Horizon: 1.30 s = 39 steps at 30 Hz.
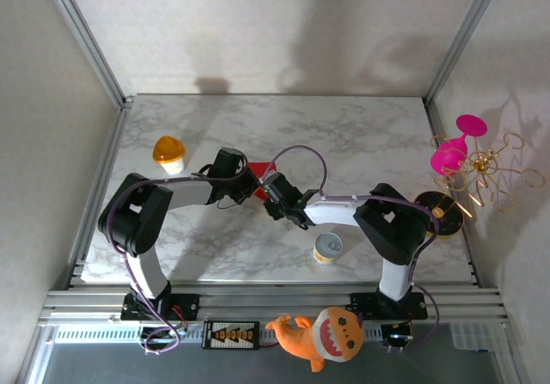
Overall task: Fold a paper plane with a square sheet of paper (pick it up from the middle)
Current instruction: Fourth fold the wing at the center of the table.
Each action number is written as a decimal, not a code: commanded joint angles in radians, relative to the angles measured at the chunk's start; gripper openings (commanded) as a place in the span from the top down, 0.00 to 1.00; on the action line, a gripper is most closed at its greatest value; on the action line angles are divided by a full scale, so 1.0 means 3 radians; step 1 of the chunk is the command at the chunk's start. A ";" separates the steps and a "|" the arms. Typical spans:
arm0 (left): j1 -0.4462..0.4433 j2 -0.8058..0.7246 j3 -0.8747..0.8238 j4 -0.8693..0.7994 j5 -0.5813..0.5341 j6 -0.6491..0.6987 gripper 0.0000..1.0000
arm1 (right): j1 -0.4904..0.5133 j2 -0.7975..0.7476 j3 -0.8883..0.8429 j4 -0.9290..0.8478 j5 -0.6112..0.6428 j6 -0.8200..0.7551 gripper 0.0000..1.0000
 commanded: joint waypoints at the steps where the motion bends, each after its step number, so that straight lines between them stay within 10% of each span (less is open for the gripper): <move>1: -0.0032 -0.0100 0.0059 -0.0072 -0.0020 -0.0042 0.96 | 0.0027 0.0076 0.0082 -0.0090 0.0088 0.0002 0.73; 39: 0.0288 -0.0735 -0.0621 0.0288 -0.0297 0.0030 0.78 | -0.0206 -0.0033 -0.0183 0.0136 -0.0691 0.0024 0.87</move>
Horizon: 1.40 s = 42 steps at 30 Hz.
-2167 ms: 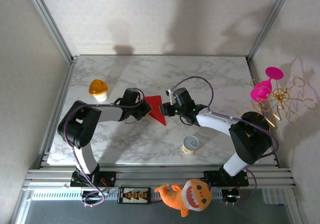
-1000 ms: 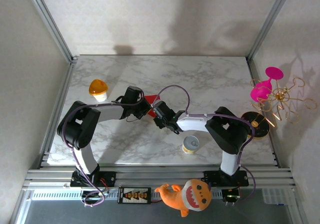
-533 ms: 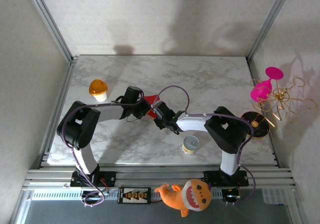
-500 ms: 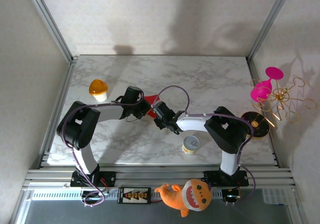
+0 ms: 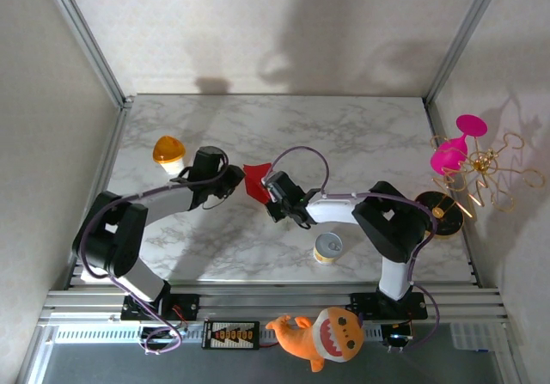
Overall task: Fold a paper plane with a square sheet of paper (pick it up from the middle)
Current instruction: Fourth fold the wing at the center of the table.
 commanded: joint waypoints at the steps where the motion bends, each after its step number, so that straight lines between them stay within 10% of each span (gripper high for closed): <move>1: -0.0014 -0.0058 -0.0207 0.0298 0.0026 0.0011 0.78 | -0.0100 -0.0090 -0.0123 0.0041 -0.0340 0.0031 0.86; 23: -0.0251 0.0617 -0.0097 0.0974 0.0494 0.0197 0.72 | -0.0413 -0.0124 -0.0245 0.0195 -0.1088 0.0119 0.86; 42: -0.0267 0.0814 0.0079 0.0440 0.0378 0.0306 0.72 | -0.0431 -0.0072 -0.0125 0.0073 -0.1075 0.0073 0.77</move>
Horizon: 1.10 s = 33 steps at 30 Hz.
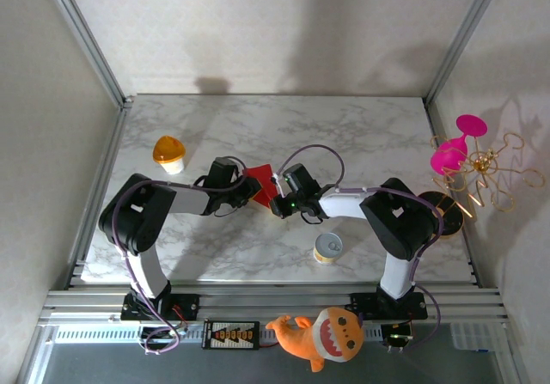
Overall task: Fold a paper plane with a square sheet of paper (pick it up from the middle)
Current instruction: Fourth fold the wing at the center of the table.
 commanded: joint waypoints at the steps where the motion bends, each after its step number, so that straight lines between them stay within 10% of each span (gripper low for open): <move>1: -0.0030 0.0101 0.0085 -0.0293 -0.0082 0.0079 0.72 | -0.0023 0.0002 0.0072 -0.0167 -0.0014 -0.0039 0.77; 33: -0.0052 0.0255 0.0252 -0.0856 -0.0277 0.0079 0.76 | 0.0185 0.0094 0.0371 -0.0356 0.0434 -0.0226 0.67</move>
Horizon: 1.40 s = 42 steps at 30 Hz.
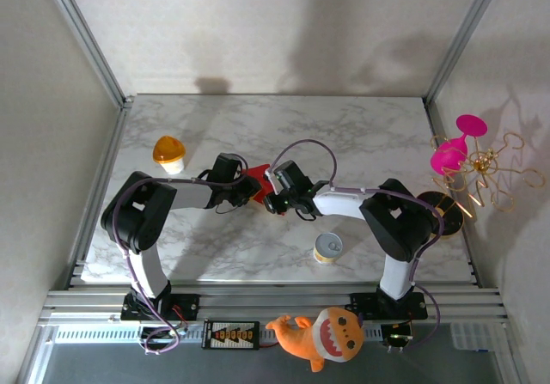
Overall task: Fold a paper plane with a square sheet of paper (pick it up from the middle)
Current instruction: Fourth fold the wing at the center of the table.
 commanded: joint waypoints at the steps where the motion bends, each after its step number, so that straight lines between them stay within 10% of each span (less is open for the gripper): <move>1: -0.0031 0.0192 -0.0023 -0.0319 -0.0192 0.0079 0.76 | 0.0022 0.0090 0.0093 -0.0099 0.0065 -0.0066 0.67; 33: -0.0030 0.0099 -0.0038 -0.0352 -0.0196 0.0099 0.76 | 0.0007 0.0168 0.0073 -0.0018 0.0030 -0.0107 0.88; 42: -0.0004 -0.0381 -0.0129 -0.0304 -0.0360 0.0216 0.72 | -0.0194 0.0101 -0.0057 0.0137 -0.0598 -0.0013 0.94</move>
